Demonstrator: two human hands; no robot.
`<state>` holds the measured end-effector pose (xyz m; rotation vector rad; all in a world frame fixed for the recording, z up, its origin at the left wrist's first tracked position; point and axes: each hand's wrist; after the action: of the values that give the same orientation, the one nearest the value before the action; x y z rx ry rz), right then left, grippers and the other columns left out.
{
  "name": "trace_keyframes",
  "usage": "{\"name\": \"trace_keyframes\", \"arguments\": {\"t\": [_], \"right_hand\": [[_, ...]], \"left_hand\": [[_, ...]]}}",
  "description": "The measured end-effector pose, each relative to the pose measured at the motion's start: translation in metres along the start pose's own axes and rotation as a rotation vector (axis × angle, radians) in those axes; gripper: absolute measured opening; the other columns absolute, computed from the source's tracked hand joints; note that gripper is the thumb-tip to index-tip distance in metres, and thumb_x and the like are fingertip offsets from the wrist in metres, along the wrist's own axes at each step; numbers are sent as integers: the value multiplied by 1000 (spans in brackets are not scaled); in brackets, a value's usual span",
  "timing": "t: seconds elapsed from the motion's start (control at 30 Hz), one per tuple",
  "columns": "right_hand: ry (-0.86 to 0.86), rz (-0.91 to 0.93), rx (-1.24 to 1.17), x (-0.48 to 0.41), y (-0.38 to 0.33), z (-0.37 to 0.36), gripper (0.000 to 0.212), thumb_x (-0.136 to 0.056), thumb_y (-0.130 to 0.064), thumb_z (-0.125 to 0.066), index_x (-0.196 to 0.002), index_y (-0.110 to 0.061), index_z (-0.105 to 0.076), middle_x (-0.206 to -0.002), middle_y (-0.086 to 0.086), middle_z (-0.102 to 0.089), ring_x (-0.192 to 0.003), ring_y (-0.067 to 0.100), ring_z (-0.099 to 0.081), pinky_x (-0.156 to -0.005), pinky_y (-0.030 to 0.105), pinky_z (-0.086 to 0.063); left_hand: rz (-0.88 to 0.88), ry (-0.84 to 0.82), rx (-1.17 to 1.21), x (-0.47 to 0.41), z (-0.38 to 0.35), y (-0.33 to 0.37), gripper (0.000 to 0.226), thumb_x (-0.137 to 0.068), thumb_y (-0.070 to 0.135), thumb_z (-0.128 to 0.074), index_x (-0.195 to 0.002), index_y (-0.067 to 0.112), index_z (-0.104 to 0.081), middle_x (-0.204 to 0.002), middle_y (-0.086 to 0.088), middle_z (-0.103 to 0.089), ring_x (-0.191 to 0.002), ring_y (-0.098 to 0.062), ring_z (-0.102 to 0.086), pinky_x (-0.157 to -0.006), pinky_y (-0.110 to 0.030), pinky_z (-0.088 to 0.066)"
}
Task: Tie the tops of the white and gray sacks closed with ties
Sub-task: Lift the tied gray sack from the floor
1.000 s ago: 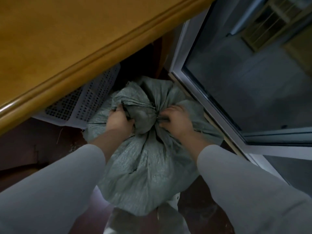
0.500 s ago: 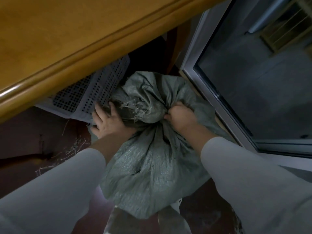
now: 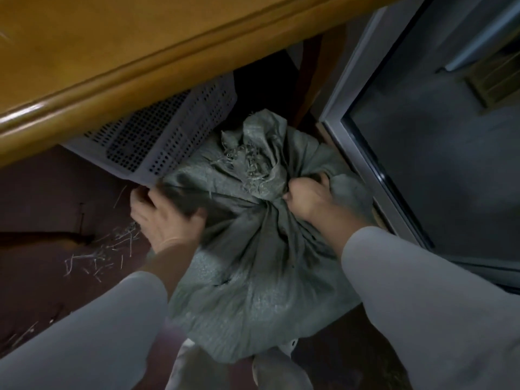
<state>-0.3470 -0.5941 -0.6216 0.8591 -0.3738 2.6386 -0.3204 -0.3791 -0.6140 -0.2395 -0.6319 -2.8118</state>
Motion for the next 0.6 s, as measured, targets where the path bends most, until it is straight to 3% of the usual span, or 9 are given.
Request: {"name": "trace_keyframes", "arguments": {"t": [0.07,0.1,0.13,0.2,0.27,0.33,0.47,0.6], "right_hand": [[41,28,36,4,0,-5,25,-95,-24,-40,-108,-11,-57,-116,13,-62,-113,29,-54,-117,43,-12],[59,47,51,6,0,-7,25,-95,-24,-40,-107,-10,-57,-115,14,-62,-111,30,-55,-115,41,-18],[76,65,54,8,1,-8,25,-95,-23,-41,-107,-9,-56,-115,15,-62,-110,31,-56,-111,39,-25],[102,89,31,10,3,-10,25,-95,-21,-43,-110,-6,-55,-118,16,-60,-109,32,-57,-97,34,-39],[109,89,-19,13,6,-11,26,-95,-22,-43,-113,-5,-54,-120,17,-58,-109,33,-57,-88,33,-45],[97,57,-74,16,7,-11,28,-97,-25,-42,-113,-5,-54,-121,19,-58,-111,34,-56,-87,34,-44],[48,-6,-122,29,8,-12,32,-97,-27,-42,-114,-5,-56,-124,21,-57,-113,35,-55,-88,33,-43],[32,-46,-161,57,4,-27,36,-98,-30,-39,-117,-5,-56,-126,19,-56,-114,33,-55,-90,33,-43]], "left_hand": [[157,-182,-33,4,-12,-2,110,-71,42,-75,-147,8,-4,-153,-20,-5,-141,-36,-8,-116,-48,-15],[251,-258,27,5,-18,-1,112,-72,44,-74,-148,6,0,-153,-21,-11,-141,-36,-15,-114,-48,-20],[345,-303,116,4,-26,-3,107,-73,44,-73,-147,5,-6,-150,-22,-24,-136,-36,-28,-110,-47,-29],[433,-334,193,5,-36,-6,83,-75,48,-70,-135,2,-36,-133,-19,-50,-118,-36,-51,-93,-41,-44],[402,-308,155,7,-37,-11,62,-77,50,-66,-113,0,-56,-113,-19,-63,-102,-37,-59,-77,-36,-45],[371,-286,122,11,-31,-18,54,-82,47,-63,-103,-3,-61,-104,-22,-65,-96,-38,-60,-71,-35,-42],[317,-256,3,17,-16,-31,42,-89,34,-59,-94,-8,-63,-100,-27,-65,-94,-39,-60,-70,-37,-41],[259,-358,-178,22,5,-38,26,-90,21,-57,-99,-4,-61,-102,-23,-64,-98,-38,-60,-73,-37,-44]]}}
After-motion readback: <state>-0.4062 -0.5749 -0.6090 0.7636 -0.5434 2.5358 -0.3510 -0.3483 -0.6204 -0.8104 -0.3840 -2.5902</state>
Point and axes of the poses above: each hand's wrist, its own x-axis away from the middle knuckle, its own z-axis out of the back of the hand, y = z × x
